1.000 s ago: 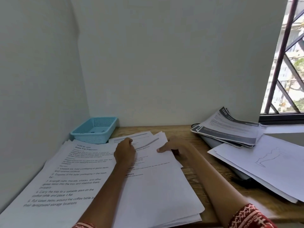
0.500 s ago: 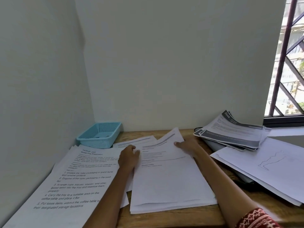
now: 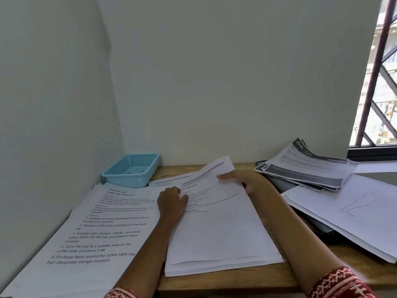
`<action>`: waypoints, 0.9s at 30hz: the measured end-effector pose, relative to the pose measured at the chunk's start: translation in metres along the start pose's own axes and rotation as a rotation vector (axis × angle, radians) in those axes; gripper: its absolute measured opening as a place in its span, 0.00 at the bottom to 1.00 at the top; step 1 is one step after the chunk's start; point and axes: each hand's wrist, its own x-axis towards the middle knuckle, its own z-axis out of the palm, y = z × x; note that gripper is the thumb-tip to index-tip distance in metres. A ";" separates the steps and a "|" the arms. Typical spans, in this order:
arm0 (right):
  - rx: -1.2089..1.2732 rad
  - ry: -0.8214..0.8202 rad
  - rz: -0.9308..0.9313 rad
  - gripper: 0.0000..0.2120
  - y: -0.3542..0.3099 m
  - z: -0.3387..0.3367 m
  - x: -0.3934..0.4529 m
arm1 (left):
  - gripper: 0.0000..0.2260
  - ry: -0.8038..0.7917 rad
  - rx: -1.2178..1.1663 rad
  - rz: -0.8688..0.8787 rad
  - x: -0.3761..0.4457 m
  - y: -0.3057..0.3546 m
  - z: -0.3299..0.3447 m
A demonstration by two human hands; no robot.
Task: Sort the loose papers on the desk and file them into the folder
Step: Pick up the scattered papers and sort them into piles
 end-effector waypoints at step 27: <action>-0.053 0.483 -0.589 0.26 0.021 -0.033 0.015 | 0.23 -0.042 -0.282 -0.125 -0.004 0.016 -0.014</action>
